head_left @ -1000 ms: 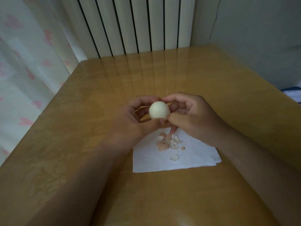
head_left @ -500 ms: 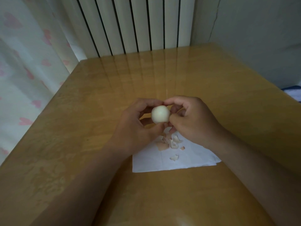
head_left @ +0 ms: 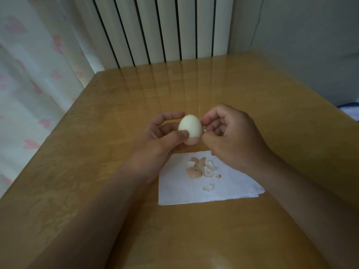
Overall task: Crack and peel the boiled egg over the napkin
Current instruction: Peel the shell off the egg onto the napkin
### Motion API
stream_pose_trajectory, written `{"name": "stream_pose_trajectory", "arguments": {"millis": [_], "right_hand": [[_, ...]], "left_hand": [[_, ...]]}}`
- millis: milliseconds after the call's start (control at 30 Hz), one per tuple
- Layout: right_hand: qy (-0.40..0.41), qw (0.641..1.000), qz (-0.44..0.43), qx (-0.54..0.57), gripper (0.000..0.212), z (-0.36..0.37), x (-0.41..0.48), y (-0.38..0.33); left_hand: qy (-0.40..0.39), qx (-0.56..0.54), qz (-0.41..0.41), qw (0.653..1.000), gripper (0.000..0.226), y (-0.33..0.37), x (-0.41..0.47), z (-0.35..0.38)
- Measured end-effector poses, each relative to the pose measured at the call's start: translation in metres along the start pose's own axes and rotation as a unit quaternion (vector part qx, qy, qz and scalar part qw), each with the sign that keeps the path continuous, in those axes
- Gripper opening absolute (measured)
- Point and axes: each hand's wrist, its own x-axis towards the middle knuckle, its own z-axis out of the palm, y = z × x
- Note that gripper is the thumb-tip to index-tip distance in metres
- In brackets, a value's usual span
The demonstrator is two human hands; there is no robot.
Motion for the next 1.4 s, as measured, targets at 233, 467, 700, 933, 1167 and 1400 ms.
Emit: {"name": "stream_pose_trajectory", "arguments": {"millis": [233, 467, 700, 933, 1167, 1400], "right_hand": [[-0.001, 0.999, -0.005, 0.044, 0.015, 0.000, 0.001, 0.000], [-0.039, 0.999, -0.025, 0.025, 0.021, -0.007, 0.002, 0.002], [-0.193, 0.980, -0.040, 0.012, 0.023, -0.011, -0.003, -0.001], [-0.082, 0.995, 0.007, 0.047, 0.030, -0.009, 0.002, 0.000], [-0.079, 0.988, 0.022, 0.134, 0.011, -0.007, 0.001, -0.003], [-0.009, 0.994, -0.105, -0.032, 0.017, 0.002, -0.002, 0.005]], "left_hand": [[-0.008, 0.031, -0.014, 0.999, 0.054, -0.002, -0.002, 0.002], [0.002, -0.115, -0.034, 0.993, 0.038, 0.006, 0.001, -0.001], [0.002, -0.143, -0.028, 0.989, 0.043, 0.009, 0.001, -0.004], [-0.040, -0.111, -0.026, 0.993, 0.041, 0.006, -0.001, -0.004], [-0.029, -0.045, -0.016, 0.998, 0.045, 0.003, -0.001, -0.003], [-0.009, 0.042, 0.005, 0.999, 0.048, 0.000, -0.002, -0.001]]}}
